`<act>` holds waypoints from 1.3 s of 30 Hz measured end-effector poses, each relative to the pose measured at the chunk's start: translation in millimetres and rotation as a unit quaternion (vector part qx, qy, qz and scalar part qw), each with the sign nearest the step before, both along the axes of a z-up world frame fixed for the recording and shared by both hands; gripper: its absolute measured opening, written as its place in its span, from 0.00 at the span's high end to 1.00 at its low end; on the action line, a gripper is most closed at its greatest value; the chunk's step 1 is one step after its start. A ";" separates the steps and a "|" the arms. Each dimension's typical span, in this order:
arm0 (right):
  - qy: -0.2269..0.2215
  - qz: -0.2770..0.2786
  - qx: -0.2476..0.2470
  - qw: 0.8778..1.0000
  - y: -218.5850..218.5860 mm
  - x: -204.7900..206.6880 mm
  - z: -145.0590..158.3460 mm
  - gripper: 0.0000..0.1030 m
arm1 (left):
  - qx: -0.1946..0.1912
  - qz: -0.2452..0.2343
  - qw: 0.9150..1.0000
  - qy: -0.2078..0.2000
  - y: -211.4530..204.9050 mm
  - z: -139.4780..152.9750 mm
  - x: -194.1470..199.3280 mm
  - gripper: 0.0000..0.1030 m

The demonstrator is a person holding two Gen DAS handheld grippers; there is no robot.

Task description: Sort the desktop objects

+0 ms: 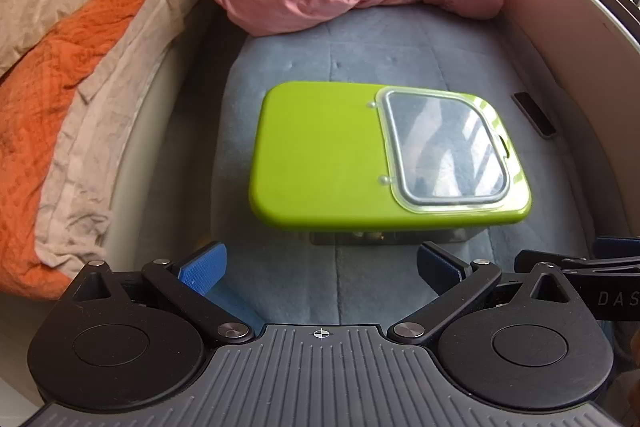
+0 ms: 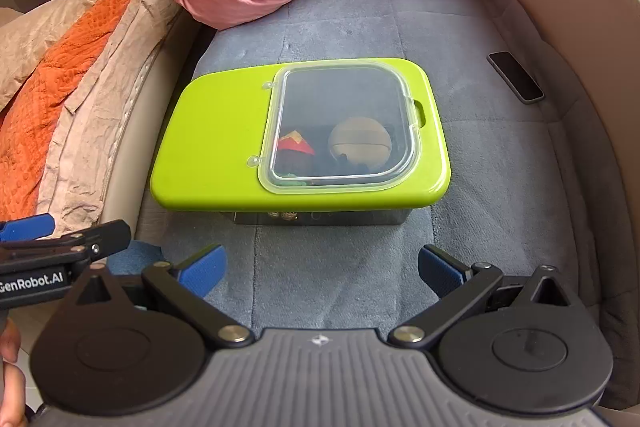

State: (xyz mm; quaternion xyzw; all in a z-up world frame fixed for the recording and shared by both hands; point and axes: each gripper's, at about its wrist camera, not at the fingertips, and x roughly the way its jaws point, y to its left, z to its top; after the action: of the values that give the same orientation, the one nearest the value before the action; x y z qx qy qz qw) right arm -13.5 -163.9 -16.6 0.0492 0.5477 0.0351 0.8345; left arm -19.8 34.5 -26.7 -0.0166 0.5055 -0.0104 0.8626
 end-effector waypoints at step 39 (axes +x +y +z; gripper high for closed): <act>0.011 0.008 0.004 1.000 -1.3 -1.1 -8.4 0.00 | -0.020 -0.012 1.000 -0.002 2.4 -2.3 -0.2 0.00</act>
State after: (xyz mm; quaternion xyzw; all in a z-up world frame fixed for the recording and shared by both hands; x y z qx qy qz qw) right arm -14.6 -165.2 -24.9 0.0482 0.5573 0.0436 0.8278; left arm -20.0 36.9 -29.0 -0.0277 0.5033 -0.0306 0.8631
